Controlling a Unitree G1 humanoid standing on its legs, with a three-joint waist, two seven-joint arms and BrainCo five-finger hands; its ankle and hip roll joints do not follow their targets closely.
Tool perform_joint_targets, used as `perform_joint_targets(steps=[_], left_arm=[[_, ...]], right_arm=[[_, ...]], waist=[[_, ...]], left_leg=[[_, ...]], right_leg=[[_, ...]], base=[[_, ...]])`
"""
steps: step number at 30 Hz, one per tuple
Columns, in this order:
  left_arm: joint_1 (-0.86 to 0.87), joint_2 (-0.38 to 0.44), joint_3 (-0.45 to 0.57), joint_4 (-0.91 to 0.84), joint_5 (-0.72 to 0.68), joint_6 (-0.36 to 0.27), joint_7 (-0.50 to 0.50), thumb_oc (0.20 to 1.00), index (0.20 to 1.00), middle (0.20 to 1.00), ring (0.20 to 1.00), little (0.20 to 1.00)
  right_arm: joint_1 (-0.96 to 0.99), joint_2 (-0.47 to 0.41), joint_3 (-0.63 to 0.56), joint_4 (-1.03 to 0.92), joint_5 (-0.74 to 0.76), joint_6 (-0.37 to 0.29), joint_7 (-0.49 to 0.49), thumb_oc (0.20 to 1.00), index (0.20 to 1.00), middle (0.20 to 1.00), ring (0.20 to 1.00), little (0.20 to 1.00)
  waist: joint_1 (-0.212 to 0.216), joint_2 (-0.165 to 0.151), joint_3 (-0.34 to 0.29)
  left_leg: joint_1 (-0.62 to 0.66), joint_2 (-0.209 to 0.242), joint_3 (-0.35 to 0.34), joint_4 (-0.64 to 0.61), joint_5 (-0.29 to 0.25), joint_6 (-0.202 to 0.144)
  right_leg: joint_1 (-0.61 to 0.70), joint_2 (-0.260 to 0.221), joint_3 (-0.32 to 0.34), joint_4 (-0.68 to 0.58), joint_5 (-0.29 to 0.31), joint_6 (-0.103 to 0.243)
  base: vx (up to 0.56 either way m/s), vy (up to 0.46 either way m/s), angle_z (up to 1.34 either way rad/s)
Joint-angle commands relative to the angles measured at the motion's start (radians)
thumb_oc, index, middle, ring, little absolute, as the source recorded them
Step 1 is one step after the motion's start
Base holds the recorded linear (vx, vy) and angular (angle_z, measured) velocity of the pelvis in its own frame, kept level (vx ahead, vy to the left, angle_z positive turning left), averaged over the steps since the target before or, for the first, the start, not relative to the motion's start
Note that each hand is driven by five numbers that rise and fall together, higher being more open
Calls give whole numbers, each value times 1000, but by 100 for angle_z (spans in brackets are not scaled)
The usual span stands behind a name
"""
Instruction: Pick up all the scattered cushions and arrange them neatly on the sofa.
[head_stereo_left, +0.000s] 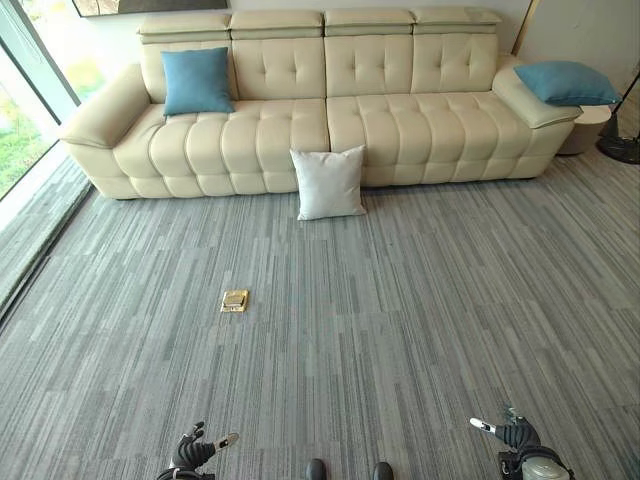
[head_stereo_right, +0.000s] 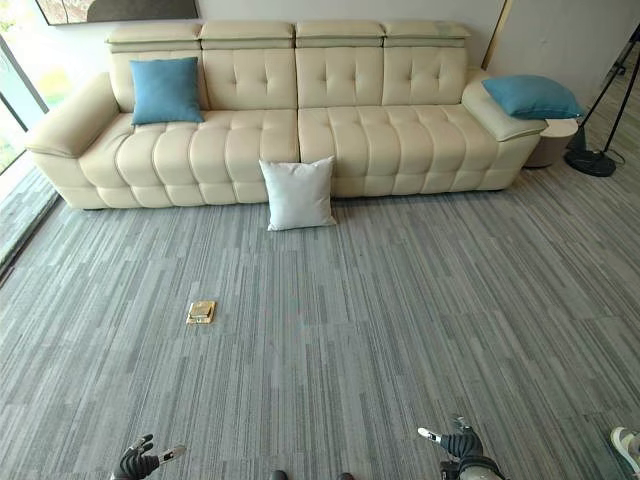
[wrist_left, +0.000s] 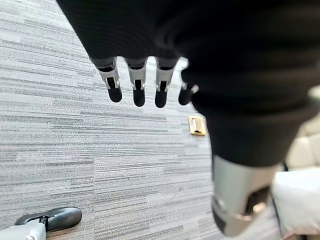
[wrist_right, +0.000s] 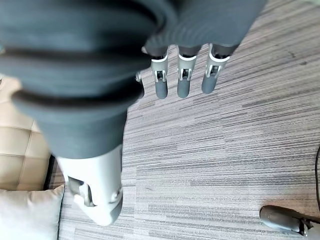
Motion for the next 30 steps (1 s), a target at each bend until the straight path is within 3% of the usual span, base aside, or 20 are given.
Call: perform_joint_targets(steps=[1, 12, 15, 20, 23, 25, 28, 30], left_arm=[[-18, 27, 17, -37, -22, -23, -4, 1000, 1000, 1000, 1000, 1000], [-11, 48, 44, -120, -60, -26, 20, 1000, 1000, 1000, 1000, 1000], [9, 74, 71, -156, -61, -30, 28, 1000, 1000, 1000, 1000, 1000], [3, 88, 72, -157, -55, -28, 24, 1000, 1000, 1000, 1000, 1000], [-11, 81, 43, -159, -39, -29, 24, 1000, 1000, 1000, 1000, 1000], [-25, 64, 27, -142, -38, -28, 28, 1000, 1000, 1000, 1000, 1000], [-26, 52, 19, -143, -36, -28, 33, 1000, 1000, 1000, 1000, 1000], [-19, 45, 9, -141, -25, -27, 31, 1000, 1000, 1000, 1000, 1000]], right_arm=[[-20, -3, 8, -28, 7, -23, -11, 1000, 1000, 1000, 1000, 1000], [-57, 9, 37, -65, -8, -14, -27, 1000, 1000, 1000, 1000, 1000], [-73, 12, 60, -112, -28, -7, -24, 1000, 1000, 1000, 1000, 1000], [-76, 22, 70, -118, -29, -10, -21, 1000, 1000, 1000, 1000, 1000], [-77, 17, 83, -145, -17, -15, -16, 1000, 1000, 1000, 1000, 1000], [-77, 9, 95, -149, -15, -16, -26, 1000, 1000, 1000, 1000, 1000], [-57, 8, 91, -174, -22, -14, -34, 1000, 1000, 1000, 1000, 1000], [-31, 11, 84, -191, -18, -25, -30, 1000, 1000, 1000, 1000, 1000]], waist=[[9, -45, -30], [39, -69, -7], [66, -88, 18], [67, -92, 28], [45, -93, 44], [19, -83, 69], [0, -69, 75], [-12, -62, 51]], left_leg=[[-32, -14, -57, 71, -119, -38], [-117, -24, -32, 232, -197, -10], [-134, -18, -18, 295, -239, 9], [-123, -22, -36, 297, -251, 12], [-60, -52, -79, 268, -275, 21], [14, -66, -125, 251, -298, 15], [86, -55, -179, 218, -311, -5], [132, -29, -213, 199, -303, -33]], right_leg=[[-36, -54, 17, 66, -55, 105], [-70, -90, 37, 117, -60, 126], [-114, -119, 59, 198, -48, 156], [-140, -127, 49, 267, -43, 165], [-228, -91, 33, 225, -17, 143], [-303, -62, -8, 164, 23, 148], [-368, -56, -59, 160, 36, 150], [-361, -60, -67, 189, 42, 130]], base=[[0, 0, 0], [18, 65, -8], [27, 184, -41], [61, 79, -8], [244, 92, 11], [472, 44, 33], [438, -62, 55], [529, -184, 86]])
